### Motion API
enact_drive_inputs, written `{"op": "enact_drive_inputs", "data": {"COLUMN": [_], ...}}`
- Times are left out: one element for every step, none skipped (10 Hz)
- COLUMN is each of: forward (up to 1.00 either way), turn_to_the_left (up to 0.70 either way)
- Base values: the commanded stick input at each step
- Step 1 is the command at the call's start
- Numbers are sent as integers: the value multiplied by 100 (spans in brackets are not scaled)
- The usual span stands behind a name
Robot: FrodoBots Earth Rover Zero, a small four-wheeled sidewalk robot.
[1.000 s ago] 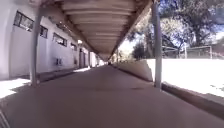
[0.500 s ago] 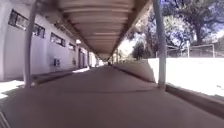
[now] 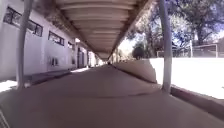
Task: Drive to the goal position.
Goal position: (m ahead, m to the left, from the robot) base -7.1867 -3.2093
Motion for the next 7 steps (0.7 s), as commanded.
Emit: {"op": "enact_drive_inputs", "data": {"forward": [50, 50, 50, 50, 50, 50, 50], "turn_to_the_left": [50, 50, 50, 50, 50, 50, 50]}}
